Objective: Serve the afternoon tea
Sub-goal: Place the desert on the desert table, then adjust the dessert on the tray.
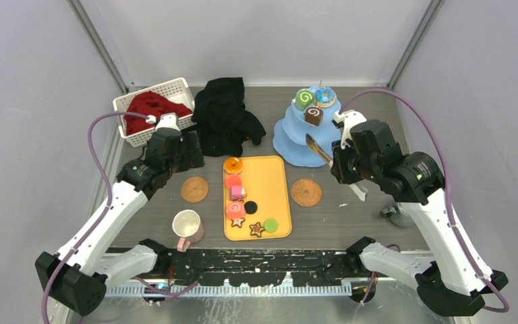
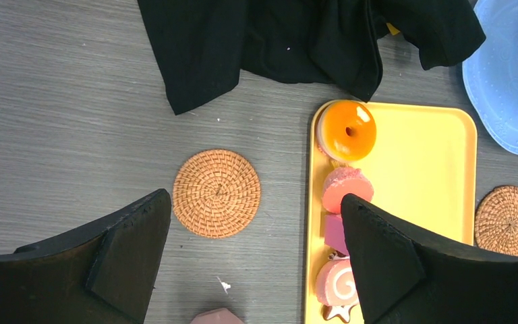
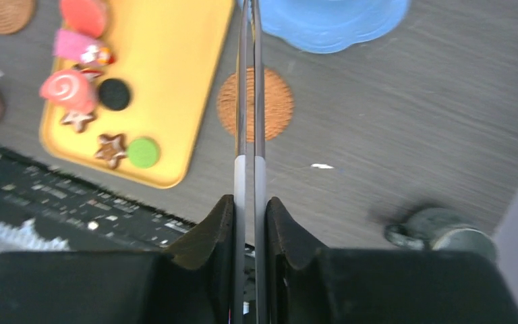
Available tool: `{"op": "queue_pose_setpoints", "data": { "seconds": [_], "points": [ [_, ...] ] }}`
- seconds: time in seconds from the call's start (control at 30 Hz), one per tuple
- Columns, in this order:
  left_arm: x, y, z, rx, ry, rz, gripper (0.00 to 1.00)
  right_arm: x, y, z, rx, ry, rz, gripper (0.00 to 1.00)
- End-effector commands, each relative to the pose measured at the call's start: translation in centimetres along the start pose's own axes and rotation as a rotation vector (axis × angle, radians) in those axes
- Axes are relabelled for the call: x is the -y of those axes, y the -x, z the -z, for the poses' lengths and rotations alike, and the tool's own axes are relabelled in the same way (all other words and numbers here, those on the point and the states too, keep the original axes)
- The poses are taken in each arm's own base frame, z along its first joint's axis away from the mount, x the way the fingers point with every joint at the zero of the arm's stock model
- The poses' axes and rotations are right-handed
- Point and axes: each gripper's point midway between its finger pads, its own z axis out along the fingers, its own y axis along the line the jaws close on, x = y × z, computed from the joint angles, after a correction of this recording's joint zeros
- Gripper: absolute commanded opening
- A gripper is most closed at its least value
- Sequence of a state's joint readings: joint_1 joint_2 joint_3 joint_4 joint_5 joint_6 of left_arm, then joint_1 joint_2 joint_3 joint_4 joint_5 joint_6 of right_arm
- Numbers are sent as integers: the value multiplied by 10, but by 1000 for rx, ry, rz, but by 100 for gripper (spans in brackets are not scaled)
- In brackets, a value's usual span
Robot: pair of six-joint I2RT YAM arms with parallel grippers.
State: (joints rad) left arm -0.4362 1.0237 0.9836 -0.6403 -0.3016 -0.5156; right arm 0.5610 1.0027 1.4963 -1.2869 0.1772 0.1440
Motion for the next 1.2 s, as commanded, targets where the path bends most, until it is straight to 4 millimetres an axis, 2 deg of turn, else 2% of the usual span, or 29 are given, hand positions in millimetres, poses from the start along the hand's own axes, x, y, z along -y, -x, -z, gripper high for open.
{"op": "queue_pose_setpoints", "data": {
  "seconds": [0.0, 0.23, 0.37, 0.47, 0.53, 0.67, 0.83, 0.9, 1.07, 1.17],
  "points": [
    [8, 22, 3, 61, -26, 12, 96, -41, 3, 20, 39, 263, 54, 15],
    [6, 27, 4, 73, -13, 12, 96, -87, -26, 10, -73, 522, 105, 13],
    [4, 26, 4, 70, -1, 15, 96, -100, -41, -4, -117, 546, 135, 12],
    [4, 26, 4, 69, 2, 25, 96, -110, -52, -25, -142, 531, 148, 12],
    [7, 26, 4, 66, -9, 39, 95, -117, -53, -43, -139, 516, 144, 11],
    [10, 28, 6, 64, -21, 60, 95, -140, -30, -72, -35, 546, 68, 8],
    [-3, 34, 16, 103, 27, 43, 96, -166, -4, -98, 40, 595, 31, 3],
    [-6, 33, 19, 102, 37, 42, 96, -178, 0, -108, 33, 615, 35, 2],
    [-10, 26, 20, 90, 45, 52, 96, -209, -13, -128, -27, 658, 95, 1],
    [-14, 26, 22, 89, 64, 45, 96, -208, -26, -141, -75, 607, 110, 1]
  ]
}}
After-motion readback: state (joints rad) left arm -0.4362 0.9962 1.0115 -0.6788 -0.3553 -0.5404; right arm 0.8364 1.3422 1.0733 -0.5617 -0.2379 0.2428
